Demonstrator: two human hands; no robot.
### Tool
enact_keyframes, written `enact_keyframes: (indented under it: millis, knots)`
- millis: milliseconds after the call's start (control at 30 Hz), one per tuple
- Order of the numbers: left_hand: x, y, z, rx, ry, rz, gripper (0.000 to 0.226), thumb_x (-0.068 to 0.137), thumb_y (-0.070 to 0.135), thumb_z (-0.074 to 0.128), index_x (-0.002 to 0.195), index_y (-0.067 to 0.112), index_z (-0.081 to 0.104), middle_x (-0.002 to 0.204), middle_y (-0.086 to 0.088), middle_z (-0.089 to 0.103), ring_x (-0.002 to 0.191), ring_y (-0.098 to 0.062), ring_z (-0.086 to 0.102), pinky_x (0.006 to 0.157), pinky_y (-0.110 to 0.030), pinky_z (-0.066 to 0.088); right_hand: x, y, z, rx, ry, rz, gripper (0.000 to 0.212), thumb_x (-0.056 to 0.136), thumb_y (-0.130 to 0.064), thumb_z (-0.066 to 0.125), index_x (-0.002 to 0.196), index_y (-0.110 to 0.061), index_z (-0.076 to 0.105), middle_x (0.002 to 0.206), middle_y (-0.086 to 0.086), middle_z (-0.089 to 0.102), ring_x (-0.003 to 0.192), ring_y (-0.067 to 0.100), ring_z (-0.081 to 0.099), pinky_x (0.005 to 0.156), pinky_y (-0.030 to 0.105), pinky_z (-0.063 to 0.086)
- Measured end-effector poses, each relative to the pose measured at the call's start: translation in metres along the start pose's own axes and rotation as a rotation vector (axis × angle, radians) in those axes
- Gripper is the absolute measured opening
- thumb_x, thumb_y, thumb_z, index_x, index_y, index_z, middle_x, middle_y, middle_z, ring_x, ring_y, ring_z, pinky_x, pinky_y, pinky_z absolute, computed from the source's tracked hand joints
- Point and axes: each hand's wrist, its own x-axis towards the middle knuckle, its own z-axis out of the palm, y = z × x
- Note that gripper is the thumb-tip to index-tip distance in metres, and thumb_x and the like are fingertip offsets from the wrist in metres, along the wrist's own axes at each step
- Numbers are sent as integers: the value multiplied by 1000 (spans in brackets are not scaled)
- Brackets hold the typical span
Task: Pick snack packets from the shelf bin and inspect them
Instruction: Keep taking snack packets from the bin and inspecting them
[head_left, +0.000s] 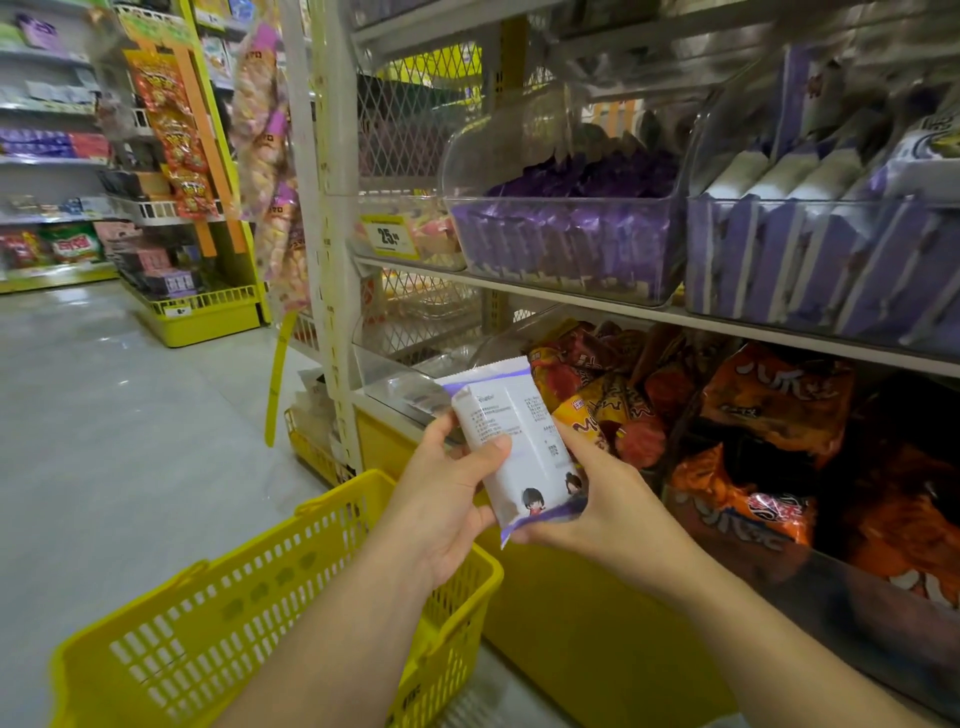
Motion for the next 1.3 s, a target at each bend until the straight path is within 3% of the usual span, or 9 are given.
enact_keyframes:
  millis: [100,200,267,467,633,800,900,1100,1300]
  knots:
    - [1,4,-4,38,-2,3,33,91,1,59,117,21,57,110,-10,72,96,-25,72,63,-44,59,1,0,-4,249,-89,40,80,67,-18,87,127,-54,48,121,-20,66,108,4,65,84,18,54]
    - [2,9,-9,45,-10,-17,31,96,3,53,124,16,56,105,-7,75,94,-22,73,59,-39,58,4,0,-12,497,-90,150,68,79,-19,74,140,-29,46,126,-7,66,114,20,64,95,40,53]
    - [2,7,-10,73,35,-11,35,96,6,54,128,22,52,108,-6,74,98,-22,72,61,-39,59,4,-1,-15,592,-91,190,59,81,-26,64,138,-29,47,124,-4,67,111,27,65,95,47,52]
    - [0,-5,-7,596,-62,161,44,96,16,59,117,53,50,110,16,71,96,-5,70,78,-36,60,5,-2,-7,443,22,119,49,81,-25,69,125,-41,53,118,-11,69,106,14,68,83,29,58]
    - [-1,-3,-7,644,-198,92,51,77,28,72,103,65,49,102,26,69,95,-2,69,76,-29,59,1,-4,-7,355,-1,65,57,82,-25,72,131,-44,49,125,-19,64,116,3,61,91,24,53]
    - [0,-7,-5,591,-111,111,76,66,13,68,129,48,44,109,11,71,97,-10,70,77,-39,60,-2,-9,-4,291,-21,71,58,89,-9,66,136,-37,46,121,-22,65,109,3,64,81,23,56]
    - [3,-5,-8,533,-62,132,81,81,-5,59,145,35,31,102,5,75,91,-17,73,71,-40,61,-3,-13,-2,291,-34,77,54,90,-4,64,133,-33,48,117,-22,68,97,3,68,74,18,53]
    - [2,4,-11,447,-2,101,30,95,3,46,111,19,65,92,-7,76,83,-25,74,58,-34,58,-3,-17,-2,305,-61,104,46,90,0,62,131,-17,55,121,-15,65,109,-5,61,82,11,48]
    - [5,7,-17,450,37,103,28,100,24,41,111,13,65,99,-9,75,87,-28,73,67,-38,59,-4,-17,-5,323,-109,125,43,93,-2,58,131,-21,56,123,-10,67,114,1,60,91,19,50]
